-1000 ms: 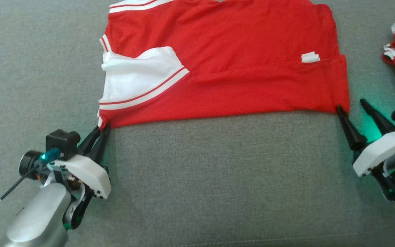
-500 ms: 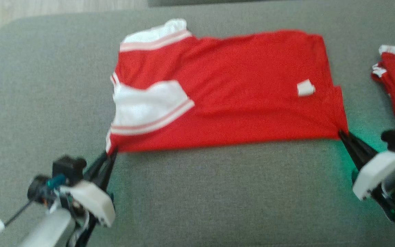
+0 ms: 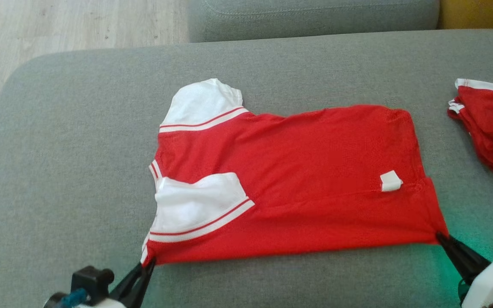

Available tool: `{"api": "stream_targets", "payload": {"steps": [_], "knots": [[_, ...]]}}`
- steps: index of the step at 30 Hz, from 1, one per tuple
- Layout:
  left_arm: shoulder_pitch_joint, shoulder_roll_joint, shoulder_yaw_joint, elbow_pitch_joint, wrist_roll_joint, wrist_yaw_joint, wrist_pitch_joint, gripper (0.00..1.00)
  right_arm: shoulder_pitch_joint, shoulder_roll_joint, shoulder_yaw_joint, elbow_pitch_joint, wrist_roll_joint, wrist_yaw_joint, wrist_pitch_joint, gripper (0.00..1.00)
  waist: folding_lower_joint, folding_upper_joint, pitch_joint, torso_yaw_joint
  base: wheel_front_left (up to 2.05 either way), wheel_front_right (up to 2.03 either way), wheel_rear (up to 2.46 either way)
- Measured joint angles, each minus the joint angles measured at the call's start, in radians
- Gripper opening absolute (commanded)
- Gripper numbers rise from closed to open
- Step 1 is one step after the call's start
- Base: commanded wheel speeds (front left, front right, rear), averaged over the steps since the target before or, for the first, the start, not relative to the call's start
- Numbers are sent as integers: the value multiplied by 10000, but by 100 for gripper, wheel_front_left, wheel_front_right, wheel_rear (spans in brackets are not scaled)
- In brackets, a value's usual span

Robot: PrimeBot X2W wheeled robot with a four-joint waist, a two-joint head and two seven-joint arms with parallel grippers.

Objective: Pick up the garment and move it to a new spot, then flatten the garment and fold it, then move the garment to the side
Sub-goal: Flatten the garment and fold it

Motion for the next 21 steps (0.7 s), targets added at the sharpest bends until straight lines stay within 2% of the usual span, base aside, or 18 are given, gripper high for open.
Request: {"api": "stream_targets", "payload": {"steps": [1,2,3,4,5,9,12,17,21], "knots": [[99,21,-4,-105,-44,10,46,0,114,0,-42,-82,59,0,4,0,0,0,13,-4,0,0,0],[166,29,-10,-180,-79,73,46,0,188,0,-96,-134,75,0,6,72,0,0,36,-5,0,0,0],[171,38,-12,-222,-88,100,48,40,253,0,-180,-169,75,0,6,100,0,0,68,-3,0,0,0],[151,48,-6,-272,-88,165,96,95,282,0,-276,-176,73,0,40,100,0,0,112,-1,0,0,0],[114,65,2,-320,-88,178,169,100,281,-4,-384,-173,71,0,52,100,0,0,164,2,0,0,0],[-383,215,23,-727,-56,69,514,100,244,-113,-934,-270,-203,0,35,100,1,0,424,1,0,0,0],[-1616,385,211,-1066,203,-58,757,100,110,-213,-1423,-399,-604,0,-10,100,2,0,719,-36,0,0,0],[-4972,466,476,-978,539,-786,1762,100,-581,-196,-2069,-798,-1260,0,2,100,3,0,1401,-156,0,0,0],[-7243,240,443,305,619,-1465,2943,100,-1167,17,-2334,-1070,-1810,0,211,100,5,0,1995,-399,0,0,0]]}}
